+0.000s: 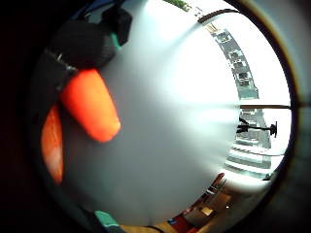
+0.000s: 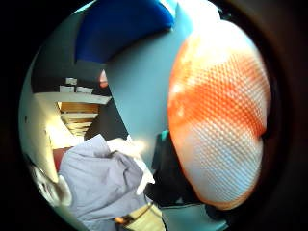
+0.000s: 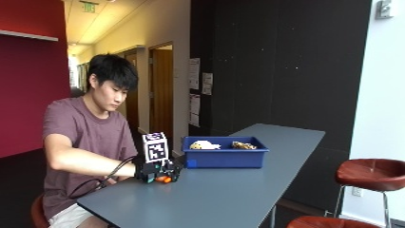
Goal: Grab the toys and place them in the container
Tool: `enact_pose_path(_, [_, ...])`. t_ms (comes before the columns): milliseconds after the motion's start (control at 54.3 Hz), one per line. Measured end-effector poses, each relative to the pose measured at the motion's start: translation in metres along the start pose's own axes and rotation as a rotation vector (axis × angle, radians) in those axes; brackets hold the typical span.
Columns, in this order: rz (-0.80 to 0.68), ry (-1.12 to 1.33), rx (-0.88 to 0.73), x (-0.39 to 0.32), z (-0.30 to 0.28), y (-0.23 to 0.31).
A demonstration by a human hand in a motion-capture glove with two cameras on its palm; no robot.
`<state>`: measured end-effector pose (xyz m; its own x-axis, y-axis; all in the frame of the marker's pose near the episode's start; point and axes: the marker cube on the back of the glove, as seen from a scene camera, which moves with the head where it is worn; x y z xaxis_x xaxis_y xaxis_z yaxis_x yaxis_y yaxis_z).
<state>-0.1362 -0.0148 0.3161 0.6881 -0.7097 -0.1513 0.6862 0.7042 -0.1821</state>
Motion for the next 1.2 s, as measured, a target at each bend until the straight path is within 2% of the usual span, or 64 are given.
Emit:
enact_pose_path(92, [-0.039,-0.065,0.115,-0.007,-0.007,0.002])
enact_pose_path(184, [0.003,0.114,0.16,-0.006,-0.009,-0.006])
enact_pose_path(294, [-0.014,0.007,0.02,-0.002,-0.02,-0.01])
enact_pose_path(405, [0.104,-0.133,-0.072,0.019,-0.04,-0.004])
enact_pose_path(534, [0.229,-0.203,-0.05,0.053,-0.084,0.006])
enact_pose_path(644, [0.299,-0.151,0.01,0.076,-0.141,0.007])
enact_pose_path(681, [0.302,-0.11,0.035,0.08,-0.162,0.004])
enact_pose_path(736, [0.232,-0.033,0.077,0.082,-0.195,-0.003])
enact_pose_path(773, [0.232,-0.014,0.102,0.08,-0.215,-0.011])
enact_pose_path(846, [0.341,-0.016,0.142,0.074,-0.252,-0.037])
enact_pose_path(1049, [0.134,-0.066,0.207,0.026,-0.314,-0.122])
enact_pose_path(1196, [0.14,0.052,0.205,-0.007,-0.307,-0.193])
